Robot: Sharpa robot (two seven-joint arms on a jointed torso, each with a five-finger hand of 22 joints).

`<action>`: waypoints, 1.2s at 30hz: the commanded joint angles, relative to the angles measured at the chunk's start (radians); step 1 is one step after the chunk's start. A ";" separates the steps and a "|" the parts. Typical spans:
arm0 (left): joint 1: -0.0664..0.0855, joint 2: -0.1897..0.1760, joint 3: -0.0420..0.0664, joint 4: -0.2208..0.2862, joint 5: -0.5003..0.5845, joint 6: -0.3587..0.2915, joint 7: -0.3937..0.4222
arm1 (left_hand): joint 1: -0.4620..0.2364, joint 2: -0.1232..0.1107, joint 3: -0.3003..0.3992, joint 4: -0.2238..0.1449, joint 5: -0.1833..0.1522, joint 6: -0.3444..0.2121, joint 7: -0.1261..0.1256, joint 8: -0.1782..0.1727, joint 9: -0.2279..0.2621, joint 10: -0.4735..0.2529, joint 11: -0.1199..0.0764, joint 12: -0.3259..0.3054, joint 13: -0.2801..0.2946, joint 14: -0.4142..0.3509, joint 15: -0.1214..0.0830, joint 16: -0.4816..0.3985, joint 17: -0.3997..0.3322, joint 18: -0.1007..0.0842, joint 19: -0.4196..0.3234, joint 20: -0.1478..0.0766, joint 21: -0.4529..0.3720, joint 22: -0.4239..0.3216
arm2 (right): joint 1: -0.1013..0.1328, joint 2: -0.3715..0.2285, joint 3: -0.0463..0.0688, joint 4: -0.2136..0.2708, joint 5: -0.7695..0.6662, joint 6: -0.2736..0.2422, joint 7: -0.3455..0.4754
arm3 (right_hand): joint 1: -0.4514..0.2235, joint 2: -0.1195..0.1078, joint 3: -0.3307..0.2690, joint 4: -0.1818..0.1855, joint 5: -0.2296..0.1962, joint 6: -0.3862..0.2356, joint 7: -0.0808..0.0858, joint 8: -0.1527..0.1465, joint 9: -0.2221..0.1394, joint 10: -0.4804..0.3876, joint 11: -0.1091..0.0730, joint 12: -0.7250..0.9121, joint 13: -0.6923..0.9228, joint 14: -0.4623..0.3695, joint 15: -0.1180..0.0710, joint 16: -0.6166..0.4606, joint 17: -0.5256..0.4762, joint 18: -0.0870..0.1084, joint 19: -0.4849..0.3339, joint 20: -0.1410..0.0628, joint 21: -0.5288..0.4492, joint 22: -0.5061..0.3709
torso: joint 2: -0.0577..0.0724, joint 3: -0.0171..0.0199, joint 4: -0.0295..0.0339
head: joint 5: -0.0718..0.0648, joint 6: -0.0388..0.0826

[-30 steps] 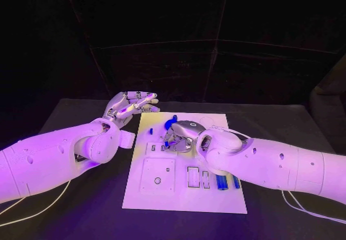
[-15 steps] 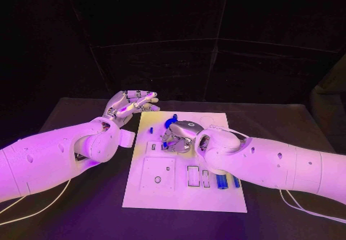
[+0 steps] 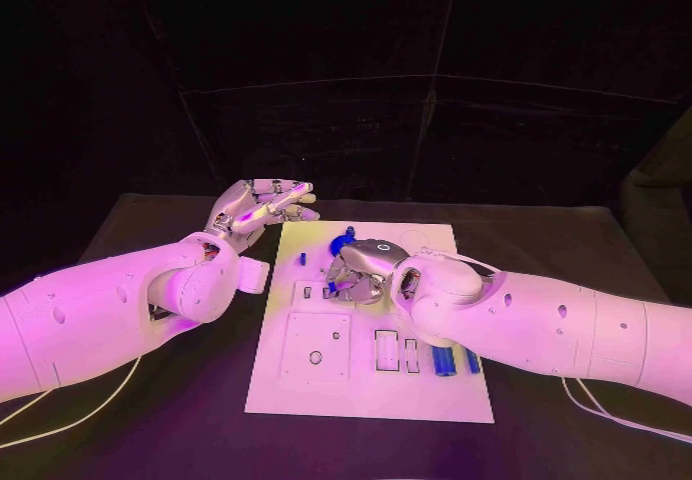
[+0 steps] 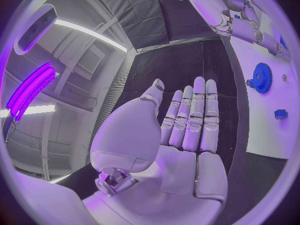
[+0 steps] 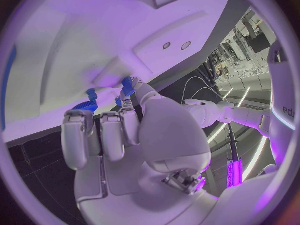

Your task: Assemble the parts on the task board

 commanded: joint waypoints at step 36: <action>0.002 -0.002 0.001 0.001 0.001 0.012 0.002 | 0.002 0.010 0.001 -0.004 0.000 0.008 -0.001 -0.003 -0.001 0.007 0.001 -0.003 -0.001 0.005 -0.002 -0.007 0.001 0.006 0.007 -0.002 -0.006 -0.001 | -0.004 0.000 -0.005 0.009 -0.078 0.068 -0.095 | -0.079 -0.080 -0.032 0.031 0.008 -0.034 0.022 -0.026 -0.003 -0.027 0.011 -0.034 0.042 0.070 0.016 -0.009 0.093 -0.010 0.049 0.008 -0.007 0.175 | 0.000 -0.0001 0.0000 | -0.003 0.000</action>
